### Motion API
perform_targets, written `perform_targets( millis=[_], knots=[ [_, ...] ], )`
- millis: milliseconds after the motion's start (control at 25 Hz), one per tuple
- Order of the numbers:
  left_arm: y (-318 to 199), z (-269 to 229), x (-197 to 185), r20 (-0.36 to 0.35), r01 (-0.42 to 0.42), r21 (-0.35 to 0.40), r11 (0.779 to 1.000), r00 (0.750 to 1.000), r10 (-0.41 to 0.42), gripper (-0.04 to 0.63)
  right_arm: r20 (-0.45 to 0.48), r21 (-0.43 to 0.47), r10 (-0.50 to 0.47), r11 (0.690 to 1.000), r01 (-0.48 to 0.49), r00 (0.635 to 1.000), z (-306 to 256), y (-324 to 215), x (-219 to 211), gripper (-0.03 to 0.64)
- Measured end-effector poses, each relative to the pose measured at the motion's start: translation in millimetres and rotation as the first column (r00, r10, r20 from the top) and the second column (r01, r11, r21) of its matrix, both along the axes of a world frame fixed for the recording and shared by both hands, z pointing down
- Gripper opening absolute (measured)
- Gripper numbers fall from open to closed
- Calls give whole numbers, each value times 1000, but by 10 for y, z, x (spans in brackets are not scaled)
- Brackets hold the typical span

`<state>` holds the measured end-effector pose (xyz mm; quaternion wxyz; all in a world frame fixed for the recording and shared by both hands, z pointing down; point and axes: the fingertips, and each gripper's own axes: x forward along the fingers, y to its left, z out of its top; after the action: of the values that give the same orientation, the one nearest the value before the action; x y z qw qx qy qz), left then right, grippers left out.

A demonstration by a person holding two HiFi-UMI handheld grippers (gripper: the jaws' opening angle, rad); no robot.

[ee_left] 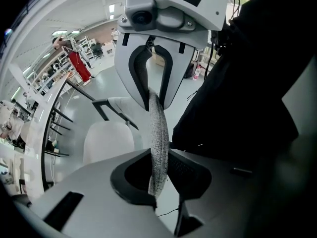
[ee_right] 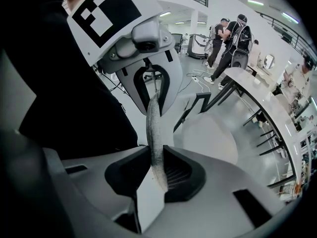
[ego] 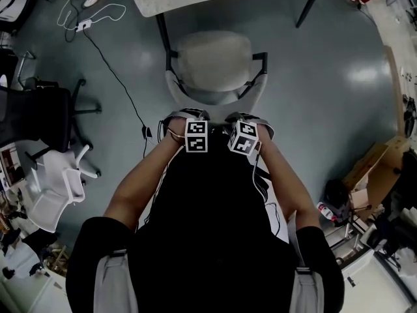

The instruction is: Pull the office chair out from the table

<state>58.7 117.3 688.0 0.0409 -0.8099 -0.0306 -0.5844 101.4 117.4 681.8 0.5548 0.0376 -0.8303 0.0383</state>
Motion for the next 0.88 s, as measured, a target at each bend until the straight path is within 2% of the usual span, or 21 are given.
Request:
perform_targets(
  millis=[440, 880],
  knots=[
    [417, -10, -64, -9, -28, 0, 1000, 1000, 28, 75, -20, 16, 69, 998, -69, 997, -12, 426, -56, 83],
    [785, -18, -58, -18, -27, -8, 1000, 999, 27, 77, -26, 18, 70, 997, -70, 997, -16, 784, -55, 84]
  ],
)
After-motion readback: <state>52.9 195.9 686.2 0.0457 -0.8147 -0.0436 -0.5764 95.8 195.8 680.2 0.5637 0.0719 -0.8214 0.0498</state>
